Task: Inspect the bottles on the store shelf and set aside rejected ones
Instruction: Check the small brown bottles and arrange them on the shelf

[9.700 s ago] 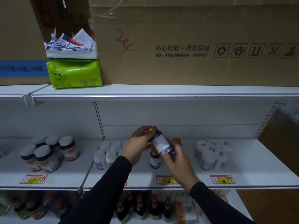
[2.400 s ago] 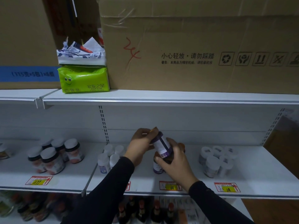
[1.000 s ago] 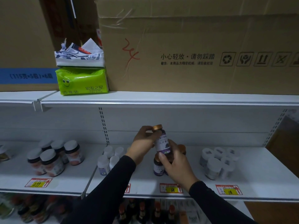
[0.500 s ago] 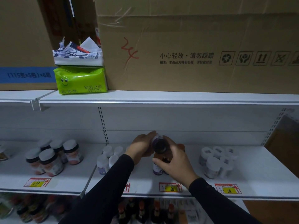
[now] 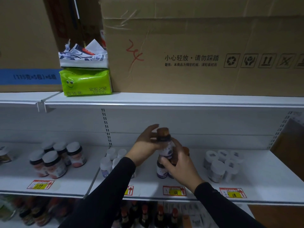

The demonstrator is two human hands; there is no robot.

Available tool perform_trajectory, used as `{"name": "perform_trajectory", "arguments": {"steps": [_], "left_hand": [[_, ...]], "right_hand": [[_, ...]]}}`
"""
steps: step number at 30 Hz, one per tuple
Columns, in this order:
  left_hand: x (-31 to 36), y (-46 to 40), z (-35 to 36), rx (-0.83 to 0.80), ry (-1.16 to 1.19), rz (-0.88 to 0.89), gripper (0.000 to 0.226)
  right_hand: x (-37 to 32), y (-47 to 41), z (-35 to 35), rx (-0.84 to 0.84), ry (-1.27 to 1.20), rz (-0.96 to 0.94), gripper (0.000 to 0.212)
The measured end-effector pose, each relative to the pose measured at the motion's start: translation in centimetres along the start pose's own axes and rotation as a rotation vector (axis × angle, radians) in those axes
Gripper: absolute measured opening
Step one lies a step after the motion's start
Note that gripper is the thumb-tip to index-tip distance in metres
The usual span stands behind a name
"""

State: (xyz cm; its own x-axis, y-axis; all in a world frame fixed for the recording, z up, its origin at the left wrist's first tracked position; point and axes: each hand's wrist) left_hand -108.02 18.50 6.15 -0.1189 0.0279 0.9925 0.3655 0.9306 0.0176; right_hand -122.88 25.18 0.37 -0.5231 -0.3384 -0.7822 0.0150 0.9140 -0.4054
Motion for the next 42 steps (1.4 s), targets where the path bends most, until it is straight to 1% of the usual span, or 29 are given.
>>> {"name": "perform_trajectory", "arguments": {"steps": [1,3,6,9,13,17,19,22,26,28,30,32,35,39,42], "left_hand": [[0.1,0.1,0.0,-0.043,-0.055,0.052,0.069],[0.3,0.5,0.1,-0.105,-0.182,0.138,0.064],[0.3,1.0,0.5,-0.137,-0.236,0.21,0.056],[0.5,1.2,0.6,-0.157,-0.262,0.222,0.052],[0.4,1.4,0.6,-0.151,-0.265,0.227,0.049],[0.4,1.7,0.7,-0.173,-0.26,0.232,0.047],[0.4,1.8,0.7,-0.173,-0.262,0.229,0.046],[0.4,1.7,0.9,-0.109,-0.259,0.214,0.044],[0.2,1.2,0.9,0.005,-0.328,0.225,0.031],[0.1,0.9,1.0,0.053,-0.338,0.21,0.025],[-0.1,0.6,1.1,0.104,-0.326,0.188,0.021],[-0.3,0.2,1.1,0.165,-0.301,0.173,0.019],[-0.9,-0.9,1.0,0.241,-0.303,0.165,0.017],[-2.0,-2.6,0.7,0.296,-0.367,0.132,0.018],[-2.9,-4.0,0.7,0.313,-0.412,0.076,0.02]], "right_hand": [[0.1,-0.1,-0.1,0.02,-0.013,0.006,0.068],[0.3,-0.2,-0.3,0.035,-0.032,0.017,0.06],[0.5,-0.3,-0.6,0.033,-0.027,0.039,0.058],[0.8,-0.2,-0.8,0.044,-0.015,0.042,0.057],[1.1,-0.3,-0.9,0.073,0.012,0.024,0.051],[1.4,-0.2,-0.8,0.096,0.018,0.02,0.056],[1.6,-0.1,-0.8,0.099,0.009,0.007,0.056],[1.7,0.0,-0.8,0.108,0.01,-0.024,0.049],[1.7,0.1,-0.9,0.092,0.077,-0.05,0.05],[1.7,0.1,-1.1,0.073,0.128,-0.054,0.047],[2.0,0.0,-1.4,0.058,0.21,-0.062,0.048],[2.5,-0.2,-1.9,0.053,0.336,-0.075,0.053],[3.6,-0.3,-2.9,0.038,0.513,-0.128,0.055],[5.5,-0.1,-3.8,0.071,0.688,-0.16,0.056],[6.8,0.3,-4.4,0.106,0.766,-0.175,0.055]]}}
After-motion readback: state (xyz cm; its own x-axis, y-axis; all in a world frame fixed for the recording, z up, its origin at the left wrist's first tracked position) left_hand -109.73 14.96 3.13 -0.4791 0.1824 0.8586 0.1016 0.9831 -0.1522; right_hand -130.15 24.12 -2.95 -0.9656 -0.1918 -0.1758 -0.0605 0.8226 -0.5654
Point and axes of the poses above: each hand's wrist, its own y-axis away from the middle knuckle, its own z-axis out of the palm, x = y × z, and after that the axes turned 6 degrees about -z, right-handed
